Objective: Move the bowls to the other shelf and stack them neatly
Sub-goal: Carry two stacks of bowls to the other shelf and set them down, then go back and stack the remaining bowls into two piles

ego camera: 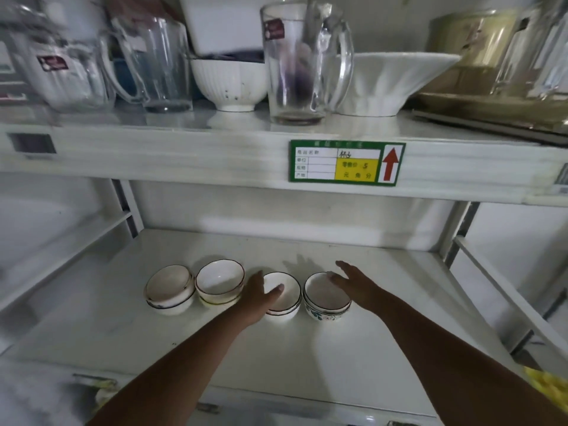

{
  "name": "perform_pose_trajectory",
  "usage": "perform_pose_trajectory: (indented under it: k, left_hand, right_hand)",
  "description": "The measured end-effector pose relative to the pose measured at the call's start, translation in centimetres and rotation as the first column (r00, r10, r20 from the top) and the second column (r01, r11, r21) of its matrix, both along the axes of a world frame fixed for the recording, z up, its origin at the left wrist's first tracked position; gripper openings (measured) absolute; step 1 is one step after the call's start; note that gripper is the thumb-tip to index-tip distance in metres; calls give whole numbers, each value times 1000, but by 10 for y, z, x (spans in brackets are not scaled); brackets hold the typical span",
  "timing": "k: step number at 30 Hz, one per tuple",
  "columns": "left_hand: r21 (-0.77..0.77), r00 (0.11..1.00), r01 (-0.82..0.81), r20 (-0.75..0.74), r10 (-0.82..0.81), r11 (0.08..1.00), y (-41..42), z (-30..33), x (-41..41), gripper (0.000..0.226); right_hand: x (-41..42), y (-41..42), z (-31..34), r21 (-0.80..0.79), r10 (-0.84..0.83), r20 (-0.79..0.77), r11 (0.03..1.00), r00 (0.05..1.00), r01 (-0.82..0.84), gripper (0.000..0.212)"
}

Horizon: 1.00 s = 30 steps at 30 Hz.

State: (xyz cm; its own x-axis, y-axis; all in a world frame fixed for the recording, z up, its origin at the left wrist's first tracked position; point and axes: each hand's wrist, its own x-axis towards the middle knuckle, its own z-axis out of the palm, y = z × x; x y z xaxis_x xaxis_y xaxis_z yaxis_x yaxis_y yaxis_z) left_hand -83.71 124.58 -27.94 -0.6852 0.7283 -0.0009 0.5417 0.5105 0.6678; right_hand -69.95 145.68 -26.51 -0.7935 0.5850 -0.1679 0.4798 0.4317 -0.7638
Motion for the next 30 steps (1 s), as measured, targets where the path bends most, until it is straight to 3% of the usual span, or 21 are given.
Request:
perform_pose_trajectory:
  k: [4, 8, 11, 16, 18, 20, 24, 28, 30]
  left_hand:
    - [-121, 986, 67, -141, -84, 990, 3, 29, 3, 66]
    - [-91, 915, 126, -375, -151, 988, -4, 57, -7, 47]
    - [-449, 820, 17, -505, -269, 893, -25, 70, -17, 48]
    - [-584, 778, -96, -549, -305, 806, -86, 86, -45, 45]
    - [-663, 859, -124, -444, -254, 739, -120, 93, -51, 50]
    - [-616, 855, -206, -491, -166, 760, -159, 91, -61, 57]
    - [-577, 884, -405, -446, 141, 709, -241, 102, -68, 55]
    - [-387, 799, -600, -324, 506, 700, -320, 118, -54, 62]
    - [-387, 781, -625, -307, 544, 678, -362, 126, -45, 61]
  right_hand:
    - [-5, -10, 22, 62, 19, 53, 998, 998, -22, 59]
    - [-15, -19, 46, 86, 54, 90, 994, 994, -62, 67]
    - [-29, -28, 60, 141, 109, 119, 982, 987, -126, 66]
    - [-65, -60, 76, 56, 241, 54, 968, 969, -243, 63]
    - [-84, -82, 78, 79, 291, 79, 952, 953, -297, 65]
    - [-102, -110, 83, 148, 349, 117, 920, 930, -364, 67]
    - [-142, -174, 95, 195, 465, 142, 852, 874, -486, 69]
    - [-182, -255, 108, 191, 584, 127, 779, 802, -597, 69]
    - [-195, -300, 114, 175, 638, 105, 743, 763, -646, 66]
